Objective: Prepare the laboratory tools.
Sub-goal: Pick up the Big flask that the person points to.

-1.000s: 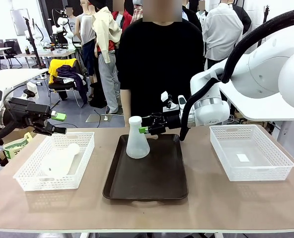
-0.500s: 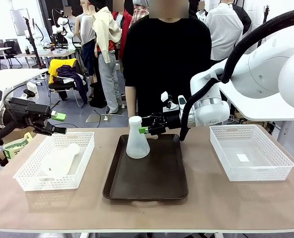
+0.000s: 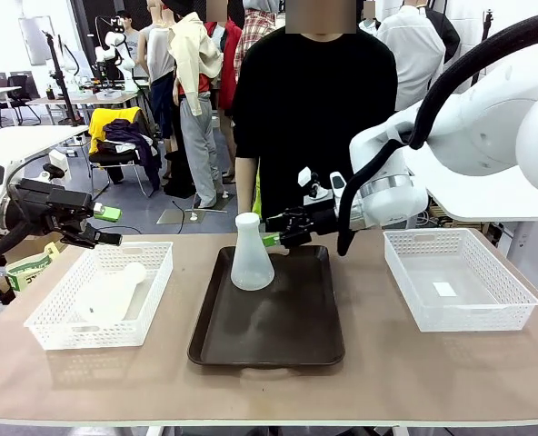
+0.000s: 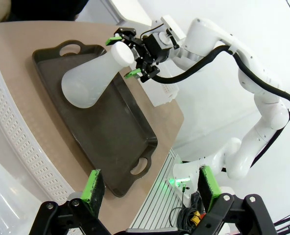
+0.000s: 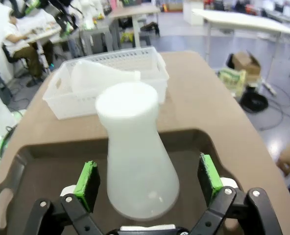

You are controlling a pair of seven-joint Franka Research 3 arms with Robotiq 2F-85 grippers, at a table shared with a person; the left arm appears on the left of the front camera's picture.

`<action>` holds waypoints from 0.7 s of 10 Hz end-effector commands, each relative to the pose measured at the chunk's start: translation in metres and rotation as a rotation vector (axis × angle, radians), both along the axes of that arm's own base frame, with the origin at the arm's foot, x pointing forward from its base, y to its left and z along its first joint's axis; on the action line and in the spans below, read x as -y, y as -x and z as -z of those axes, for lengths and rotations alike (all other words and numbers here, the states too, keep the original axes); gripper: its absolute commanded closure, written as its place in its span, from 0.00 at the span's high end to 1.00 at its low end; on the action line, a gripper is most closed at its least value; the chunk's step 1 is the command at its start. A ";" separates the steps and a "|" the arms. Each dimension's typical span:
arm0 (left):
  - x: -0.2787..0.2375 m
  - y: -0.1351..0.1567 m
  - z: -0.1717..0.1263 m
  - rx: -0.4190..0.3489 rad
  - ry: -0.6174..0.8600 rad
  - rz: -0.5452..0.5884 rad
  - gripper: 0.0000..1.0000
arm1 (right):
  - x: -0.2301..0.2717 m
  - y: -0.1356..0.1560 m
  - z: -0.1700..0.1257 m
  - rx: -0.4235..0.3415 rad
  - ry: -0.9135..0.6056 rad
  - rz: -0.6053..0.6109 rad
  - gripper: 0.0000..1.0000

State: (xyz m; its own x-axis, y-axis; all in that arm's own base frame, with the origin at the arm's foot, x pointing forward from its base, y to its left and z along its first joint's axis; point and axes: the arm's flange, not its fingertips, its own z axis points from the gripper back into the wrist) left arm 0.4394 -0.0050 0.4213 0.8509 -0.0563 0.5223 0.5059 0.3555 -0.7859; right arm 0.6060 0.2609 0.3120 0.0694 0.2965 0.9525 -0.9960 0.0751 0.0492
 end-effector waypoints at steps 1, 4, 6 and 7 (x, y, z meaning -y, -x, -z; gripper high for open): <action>-0.001 0.000 -0.002 0.007 0.012 0.003 1.00 | 0.047 0.018 -0.022 -0.029 0.106 0.109 1.00; -0.001 0.000 -0.002 0.007 0.012 0.003 1.00 | 0.120 0.053 -0.051 -0.014 0.100 0.252 1.00; -0.001 0.000 -0.002 0.007 0.012 0.003 1.00 | 0.155 0.077 -0.062 0.024 0.044 0.320 1.00; -0.001 0.000 -0.002 0.007 0.012 0.003 1.00 | 0.166 0.086 -0.065 0.042 0.006 0.333 1.00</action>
